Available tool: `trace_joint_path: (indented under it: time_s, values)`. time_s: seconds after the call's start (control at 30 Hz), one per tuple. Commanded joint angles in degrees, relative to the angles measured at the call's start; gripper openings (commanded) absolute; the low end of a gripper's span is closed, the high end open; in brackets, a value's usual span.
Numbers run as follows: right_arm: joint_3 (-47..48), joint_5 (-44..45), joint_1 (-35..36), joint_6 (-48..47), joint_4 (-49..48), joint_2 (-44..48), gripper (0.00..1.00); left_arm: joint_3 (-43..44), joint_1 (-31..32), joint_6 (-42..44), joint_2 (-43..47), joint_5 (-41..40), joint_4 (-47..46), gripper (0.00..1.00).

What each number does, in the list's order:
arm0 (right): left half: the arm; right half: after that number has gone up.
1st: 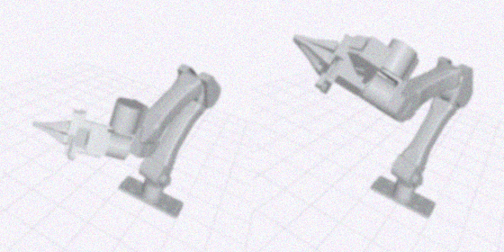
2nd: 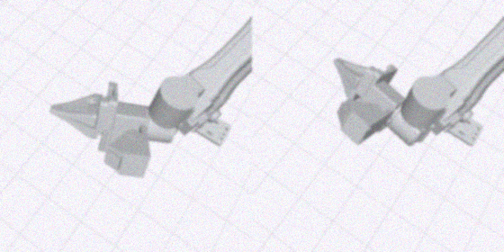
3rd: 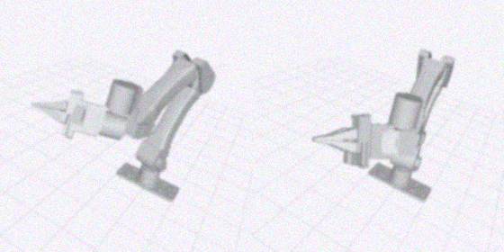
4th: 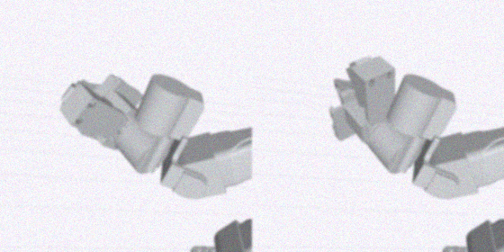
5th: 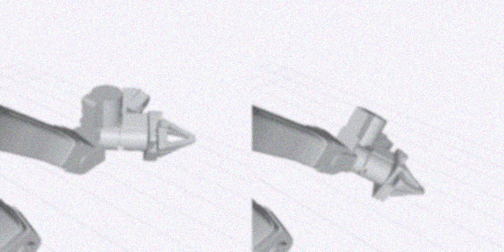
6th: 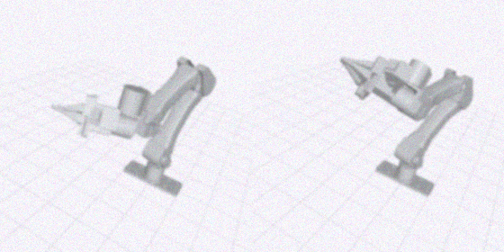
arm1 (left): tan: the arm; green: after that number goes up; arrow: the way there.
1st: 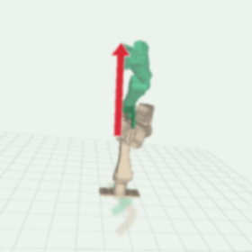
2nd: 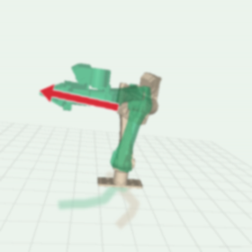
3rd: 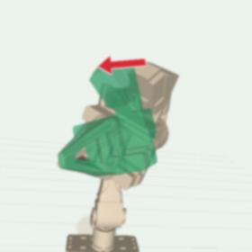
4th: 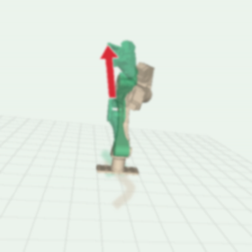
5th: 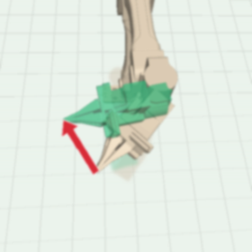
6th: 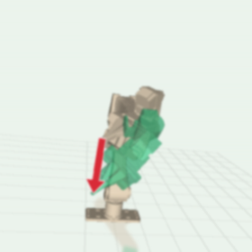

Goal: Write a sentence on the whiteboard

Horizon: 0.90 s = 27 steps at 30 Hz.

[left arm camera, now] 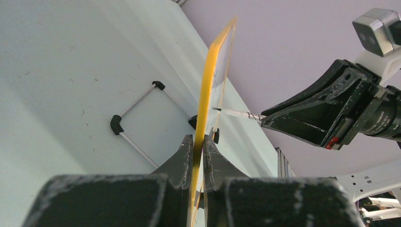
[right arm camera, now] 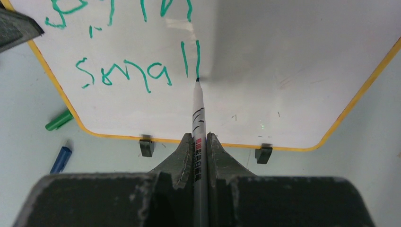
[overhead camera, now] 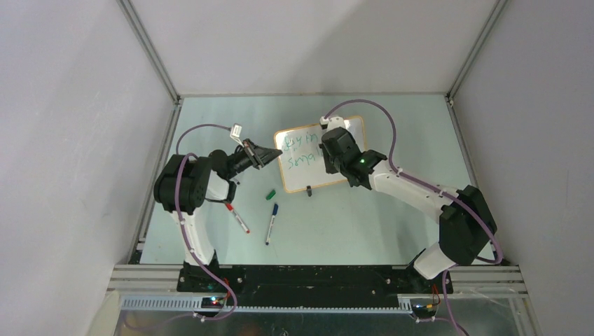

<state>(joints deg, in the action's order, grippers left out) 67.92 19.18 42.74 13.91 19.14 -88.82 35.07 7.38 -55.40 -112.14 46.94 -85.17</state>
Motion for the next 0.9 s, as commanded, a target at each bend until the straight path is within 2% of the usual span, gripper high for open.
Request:
trace_joint_path:
  time_s: [0.0, 0.3, 0.53, 0.73, 0.87]
  values:
    - [-1.11, 1.37, 0.21, 1.09, 0.62, 2.30, 0.00, 1.06, 0.49, 0.11, 0.77, 0.99, -2.73, 0.00]
    - [-1.18, -1.64, 0.17, 0.67, -0.98, 6.70, 0.00, 0.88, 0.47, 0.23, 0.97, 0.95, -2.73, 0.00]
    - [-3.83, 0.12, 0.16, -2.12, -1.91, 11.36, 0.00, 0.76, 0.48, 0.29, 0.96, 0.80, -2.72, 0.00]
    - [-10.28, -0.07, -0.79, -3.14, -9.02, 16.15, 0.00, 0.97, 0.51, 0.20, 0.72, 0.83, -2.73, 0.00]
    - [-16.49, 3.52, -0.22, -3.59, -17.34, 19.61, 0.00, 1.12, 0.54, 0.07, 0.50, 0.71, -2.73, 0.00]
